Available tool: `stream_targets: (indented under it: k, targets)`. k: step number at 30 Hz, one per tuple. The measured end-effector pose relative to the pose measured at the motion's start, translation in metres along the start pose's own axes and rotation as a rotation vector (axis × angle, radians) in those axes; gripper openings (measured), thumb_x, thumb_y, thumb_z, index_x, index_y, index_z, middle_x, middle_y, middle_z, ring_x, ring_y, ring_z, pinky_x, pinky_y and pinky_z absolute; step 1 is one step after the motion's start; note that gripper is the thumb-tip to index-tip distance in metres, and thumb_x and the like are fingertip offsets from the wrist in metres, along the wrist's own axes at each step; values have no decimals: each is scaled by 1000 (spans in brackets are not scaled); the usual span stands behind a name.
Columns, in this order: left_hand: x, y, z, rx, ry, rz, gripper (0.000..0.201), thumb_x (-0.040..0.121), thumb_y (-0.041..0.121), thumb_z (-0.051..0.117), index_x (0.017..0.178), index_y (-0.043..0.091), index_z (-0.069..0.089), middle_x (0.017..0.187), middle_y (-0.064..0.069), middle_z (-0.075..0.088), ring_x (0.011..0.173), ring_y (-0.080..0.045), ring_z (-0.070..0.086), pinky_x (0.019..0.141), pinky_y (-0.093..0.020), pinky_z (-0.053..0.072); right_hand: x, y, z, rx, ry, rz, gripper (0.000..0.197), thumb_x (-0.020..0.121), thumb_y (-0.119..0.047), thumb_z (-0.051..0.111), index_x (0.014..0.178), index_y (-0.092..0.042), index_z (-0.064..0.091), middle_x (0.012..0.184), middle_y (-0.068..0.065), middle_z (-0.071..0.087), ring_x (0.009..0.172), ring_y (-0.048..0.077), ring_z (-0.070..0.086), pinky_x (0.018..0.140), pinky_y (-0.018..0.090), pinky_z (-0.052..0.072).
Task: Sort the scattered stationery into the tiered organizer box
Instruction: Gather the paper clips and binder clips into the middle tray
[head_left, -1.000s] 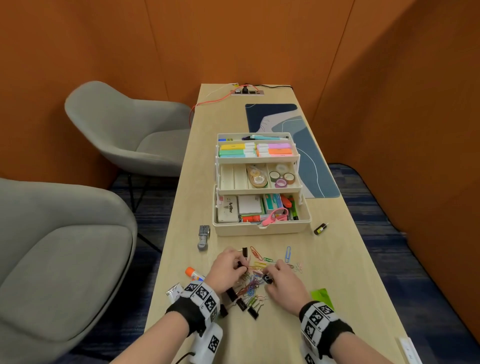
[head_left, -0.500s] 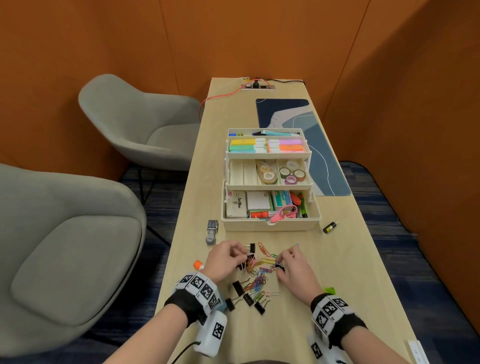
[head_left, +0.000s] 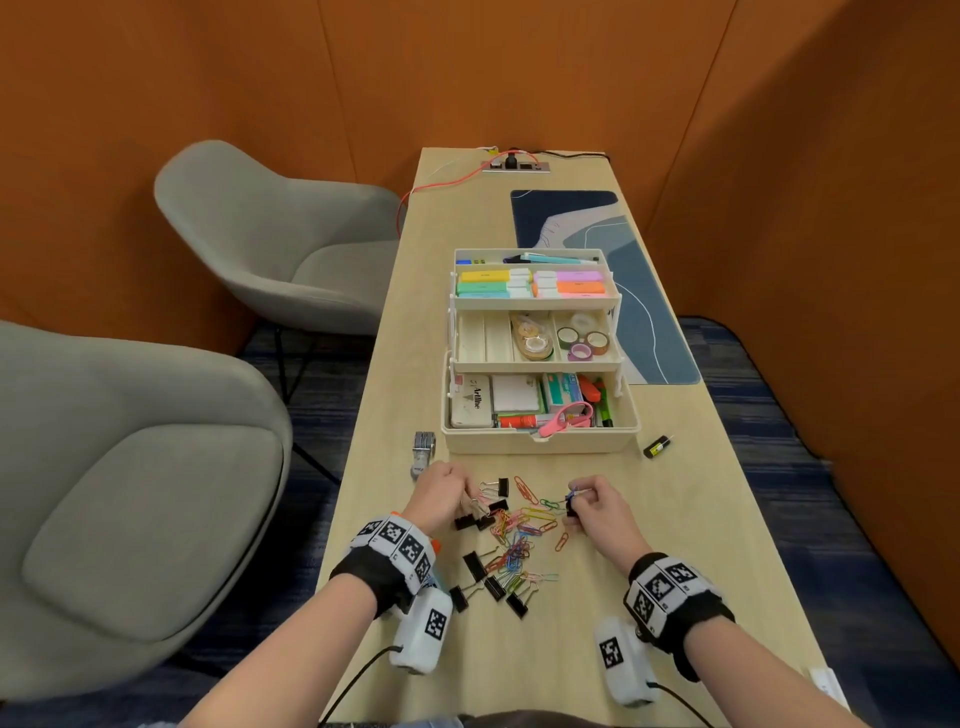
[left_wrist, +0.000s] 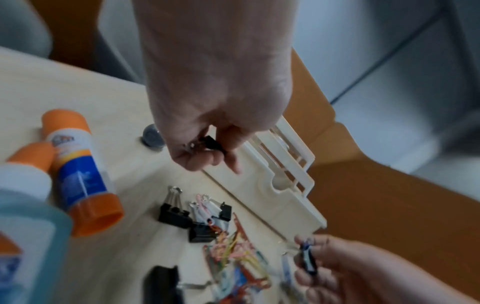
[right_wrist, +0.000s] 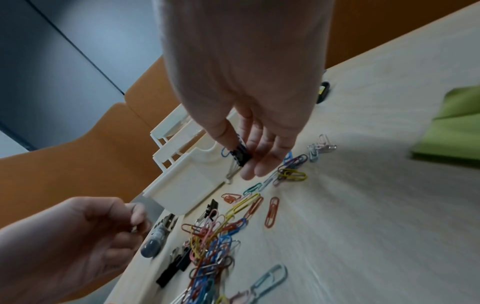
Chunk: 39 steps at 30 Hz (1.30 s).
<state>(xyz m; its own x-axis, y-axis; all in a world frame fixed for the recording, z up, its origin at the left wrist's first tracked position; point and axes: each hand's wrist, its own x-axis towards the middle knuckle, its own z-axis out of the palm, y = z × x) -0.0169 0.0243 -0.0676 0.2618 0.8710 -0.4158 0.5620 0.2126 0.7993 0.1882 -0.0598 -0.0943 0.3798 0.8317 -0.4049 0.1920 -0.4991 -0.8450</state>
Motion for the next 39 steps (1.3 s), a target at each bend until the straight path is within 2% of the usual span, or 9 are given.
stream_targets:
  k: [5,10,13,23,25,28,32,36,39]
  targets:
    - [4,-8,-2,465,10,101,31,95,23,40,83,5,62,86,-7,61,75,-18,57,74,-35,51,2,4,3,-89,-51,9,27,89,1,43,110,-13,54,95,13,59,66,18,65,60,24,50]
    - [4,-18,0,817,-69,231,27,86,32,59,108,17,54,108,-3,53,95,-22,57,81,-34,50,-4,-4,0,-257,-53,-75,33,88,1,50,114,-19,54,117,5,44,100,17,53,72,14,43]
    - [4,-22,4,905,-116,273,37,83,28,65,114,15,51,111,-4,52,97,-23,57,79,-33,48,-4,-10,-1,-253,-58,-102,33,88,3,46,113,-19,52,117,7,40,92,17,54,64,13,44]
    - [3,-21,6,937,-122,355,23,91,14,51,114,10,48,110,-11,57,97,-27,58,78,-34,47,14,-38,19,-102,-79,33,32,86,1,36,71,-14,61,68,3,49,57,13,46,48,20,35]
    - [2,-22,3,905,-121,359,22,92,18,50,112,9,48,110,-12,57,96,-28,58,78,-35,48,18,-49,28,-121,-90,55,32,86,0,39,67,-12,62,70,0,50,60,13,45,57,26,39]
    - [0,-20,-3,789,-81,328,21,93,22,46,109,9,48,107,-11,57,93,-28,58,79,-38,50,24,-59,44,-236,-137,6,31,91,-3,38,91,0,68,90,5,58,85,20,53,76,28,41]
    - [-2,-17,-13,617,14,240,17,95,23,37,101,11,48,97,-8,59,82,-25,57,73,-37,47,36,-52,63,-238,-127,42,32,95,-6,34,109,-5,62,70,-3,51,57,11,44,52,22,35]
    - [-5,-15,-15,563,12,156,20,98,25,29,96,13,45,93,-6,55,78,-22,52,70,-34,36,43,-48,71,-607,-132,-56,27,98,-23,37,110,-11,58,106,7,64,96,26,59,83,33,45]
    - [-6,-18,-10,542,-23,137,25,100,29,26,93,13,44,89,-7,55,78,-25,53,71,-35,39,41,-43,74,-839,-158,-169,28,91,-35,52,112,-16,54,103,4,66,95,25,61,81,34,48]
